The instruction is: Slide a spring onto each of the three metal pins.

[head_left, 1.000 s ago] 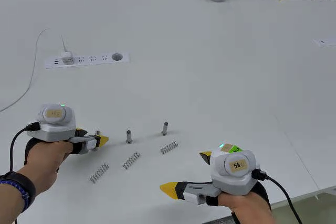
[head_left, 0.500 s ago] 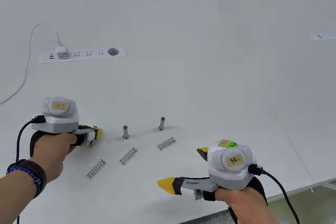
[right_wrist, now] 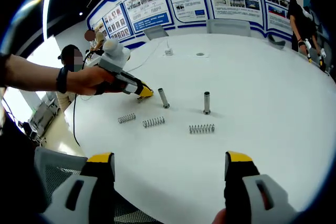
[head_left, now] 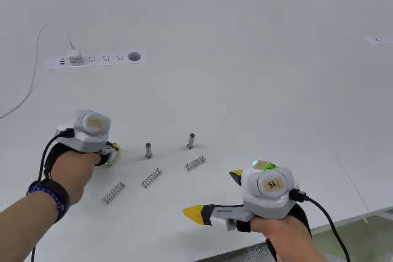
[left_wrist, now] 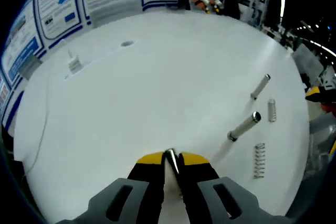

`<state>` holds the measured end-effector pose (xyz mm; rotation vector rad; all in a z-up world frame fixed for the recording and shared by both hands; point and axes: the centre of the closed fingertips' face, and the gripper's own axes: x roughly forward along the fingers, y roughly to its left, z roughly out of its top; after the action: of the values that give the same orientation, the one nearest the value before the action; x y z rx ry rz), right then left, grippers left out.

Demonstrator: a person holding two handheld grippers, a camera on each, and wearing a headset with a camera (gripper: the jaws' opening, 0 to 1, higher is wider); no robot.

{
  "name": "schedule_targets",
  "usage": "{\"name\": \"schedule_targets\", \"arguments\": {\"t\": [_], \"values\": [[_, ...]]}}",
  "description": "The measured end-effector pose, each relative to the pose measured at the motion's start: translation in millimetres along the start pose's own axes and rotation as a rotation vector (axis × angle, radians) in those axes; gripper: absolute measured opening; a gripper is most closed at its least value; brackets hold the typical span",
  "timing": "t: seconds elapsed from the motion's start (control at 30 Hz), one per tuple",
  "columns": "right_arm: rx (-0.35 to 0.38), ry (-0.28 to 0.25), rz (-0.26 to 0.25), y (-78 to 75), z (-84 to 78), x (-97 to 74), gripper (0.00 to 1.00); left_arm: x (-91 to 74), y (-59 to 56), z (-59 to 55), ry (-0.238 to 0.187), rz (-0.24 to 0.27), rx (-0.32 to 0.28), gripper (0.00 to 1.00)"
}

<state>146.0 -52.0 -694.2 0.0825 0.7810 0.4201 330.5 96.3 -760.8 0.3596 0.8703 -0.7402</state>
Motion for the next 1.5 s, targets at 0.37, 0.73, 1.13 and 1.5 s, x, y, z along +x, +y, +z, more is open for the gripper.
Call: {"name": "schedule_targets", "arguments": {"t": [0.37, 0.73, 1.13, 1.5], "values": [[0.006, -0.007, -0.017, -7.2, 1.0, -5.2, 0.88, -2.0, 5.4, -3.2, 0.011, 0.017, -0.104, 0.07], [0.011, -0.008, -0.008, -2.6, 0.2, -0.4, 0.87, -27.0, 16.6, -5.0, -0.045, 0.035, -0.192, 0.07], [0.011, -0.011, -0.007, -2.2, 1.0, -1.6, 0.87, -49.7, 19.1, -3.3, -0.101, 0.029, -0.217, 0.07], [0.007, -0.010, 0.000, 0.4, 1.2, -1.4, 0.87, -57.6, 21.0, -9.7, -0.107, 0.033, -0.215, 0.07]]}}
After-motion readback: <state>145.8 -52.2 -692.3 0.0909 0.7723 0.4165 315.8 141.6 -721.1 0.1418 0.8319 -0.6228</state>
